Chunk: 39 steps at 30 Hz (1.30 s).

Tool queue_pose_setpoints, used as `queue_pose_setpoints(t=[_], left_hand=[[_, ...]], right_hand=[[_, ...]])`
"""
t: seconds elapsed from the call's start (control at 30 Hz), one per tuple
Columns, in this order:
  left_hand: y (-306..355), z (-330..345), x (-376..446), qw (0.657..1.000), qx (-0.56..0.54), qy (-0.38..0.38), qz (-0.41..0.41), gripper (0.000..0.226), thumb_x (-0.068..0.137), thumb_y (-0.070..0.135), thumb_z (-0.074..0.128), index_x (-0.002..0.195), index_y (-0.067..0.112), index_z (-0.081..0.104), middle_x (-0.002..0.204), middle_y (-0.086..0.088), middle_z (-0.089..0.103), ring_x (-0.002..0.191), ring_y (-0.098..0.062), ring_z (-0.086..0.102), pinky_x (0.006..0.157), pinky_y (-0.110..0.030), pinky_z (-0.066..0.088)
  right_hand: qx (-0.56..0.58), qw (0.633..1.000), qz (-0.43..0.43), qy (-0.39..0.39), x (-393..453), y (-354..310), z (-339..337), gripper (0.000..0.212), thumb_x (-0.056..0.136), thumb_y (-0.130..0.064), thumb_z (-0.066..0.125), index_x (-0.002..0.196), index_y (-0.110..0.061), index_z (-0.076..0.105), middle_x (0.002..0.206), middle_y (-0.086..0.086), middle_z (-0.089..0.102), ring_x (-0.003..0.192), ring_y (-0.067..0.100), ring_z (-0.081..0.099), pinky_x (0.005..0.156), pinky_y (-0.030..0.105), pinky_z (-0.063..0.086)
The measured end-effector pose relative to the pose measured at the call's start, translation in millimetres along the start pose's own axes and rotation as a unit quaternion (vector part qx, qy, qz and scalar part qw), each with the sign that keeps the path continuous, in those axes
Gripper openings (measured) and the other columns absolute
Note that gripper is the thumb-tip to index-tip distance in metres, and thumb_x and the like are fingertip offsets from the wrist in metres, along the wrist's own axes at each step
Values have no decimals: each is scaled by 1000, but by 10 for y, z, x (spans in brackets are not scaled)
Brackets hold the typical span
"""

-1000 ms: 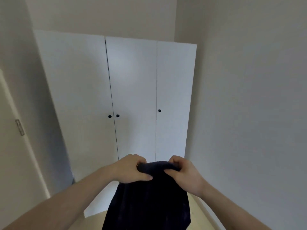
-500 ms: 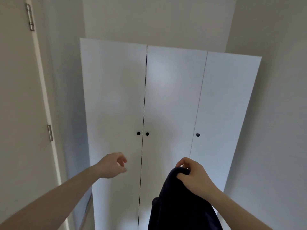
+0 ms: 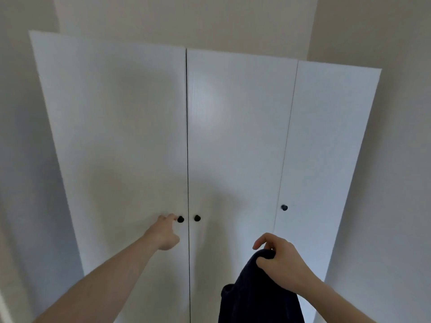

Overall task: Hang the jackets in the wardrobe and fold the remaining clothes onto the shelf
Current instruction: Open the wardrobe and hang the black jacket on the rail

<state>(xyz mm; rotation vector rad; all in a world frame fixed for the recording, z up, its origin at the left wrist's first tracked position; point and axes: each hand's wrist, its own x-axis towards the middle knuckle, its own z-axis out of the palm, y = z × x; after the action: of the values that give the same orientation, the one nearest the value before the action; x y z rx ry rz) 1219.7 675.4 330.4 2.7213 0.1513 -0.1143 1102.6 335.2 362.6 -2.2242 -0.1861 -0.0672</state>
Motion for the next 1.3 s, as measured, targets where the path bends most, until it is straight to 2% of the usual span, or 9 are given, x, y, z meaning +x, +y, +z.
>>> queue_pose_setpoints(t=[0.1, 0.27, 0.5, 0.67, 0.8, 0.87, 0.93, 1.1, 1.3], left_hand=[[-17, 62, 376, 1000, 16, -2, -3, 73, 89, 21, 55, 155, 30, 26, 156, -3, 23, 123, -26, 55, 95, -33, 49], [-7, 327, 694, 999, -41, -6, -1, 68, 89, 14, 53, 152, 27, 33, 156, -1, 30, 131, -24, 49, 105, -32, 45], [42, 600, 766, 992, -93, 88, -9, 51, 89, 9, 53, 136, 26, 47, 143, 4, 48, 121, -19, 55, 97, -29, 47], [10, 744, 367, 977, -146, 157, -15, 42, 92, 13, 52, 127, 36, 54, 128, 18, 55, 107, -12, 59, 92, -26, 45], [-15, 938, -167, 954, -202, 219, -28, 35, 98, 17, 53, 120, 44, 57, 121, 25, 58, 86, -8, 62, 90, -23, 48], [-69, 1033, -451, 942, -225, 245, -43, 35, 99, 19, 53, 110, 52, 55, 114, 32, 59, 85, -5, 66, 84, -19, 52], [-151, 1101, -701, 931, -242, 266, -65, 35, 98, 19, 53, 106, 54, 56, 113, 34, 60, 83, -4, 66, 75, -17, 54], [-394, 1182, -1168, 909, -233, 323, -123, 30, 97, 22, 58, 107, 51, 57, 109, 34, 63, 79, -4, 66, 69, -22, 59], [-609, 1147, -1453, 889, -245, 340, -183, 19, 93, 32, 68, 101, 46, 59, 94, 28, 66, 79, 0, 66, 62, -16, 59]], right_hand=[[12, 1000, 0, -1, 349, 27, 29, 32, 73, -16, 58, 83, -46, 64, 74, -13, 66, 58, 1, 59, 53, 14, 48], [29, 999, -9, -29, 872, 87, 156, 29, 71, -21, 58, 85, -46, 64, 73, -12, 64, 59, 1, 58, 54, 14, 48], [39, 995, -43, -86, 1512, 226, 407, 27, 74, -23, 60, 90, -45, 64, 79, -7, 65, 62, 1, 60, 55, 13, 47], [26, 986, -95, -136, 1838, 319, 686, 37, 76, -21, 64, 103, -47, 59, 94, -5, 60, 68, 6, 62, 56, 16, 47], [-43, 976, -146, -155, 2043, 354, 1029, 60, 81, -8, 69, 126, -41, 51, 108, -5, 52, 84, 9, 59, 64, 15, 49], [-54, 974, -153, -156, 2083, 333, 1207, 73, 79, -6, 72, 136, -43, 44, 115, -7, 50, 90, 6, 56, 70, 14, 49], [-61, 972, -165, -157, 2137, 322, 1366, 81, 78, -3, 71, 141, -42, 38, 120, -7, 45, 95, 11, 57, 77, 25, 53], [-121, 966, -156, -164, 2340, 291, 1644, 81, 78, -1, 67, 148, -26, 36, 140, 10, 43, 111, 33, 61, 92, 38, 52], [-115, 972, -154, -132, 2420, 273, 1851, 68, 75, -4, 69, 139, -18, 52, 149, 6, 42, 127, 29, 55, 97, 37, 50]])
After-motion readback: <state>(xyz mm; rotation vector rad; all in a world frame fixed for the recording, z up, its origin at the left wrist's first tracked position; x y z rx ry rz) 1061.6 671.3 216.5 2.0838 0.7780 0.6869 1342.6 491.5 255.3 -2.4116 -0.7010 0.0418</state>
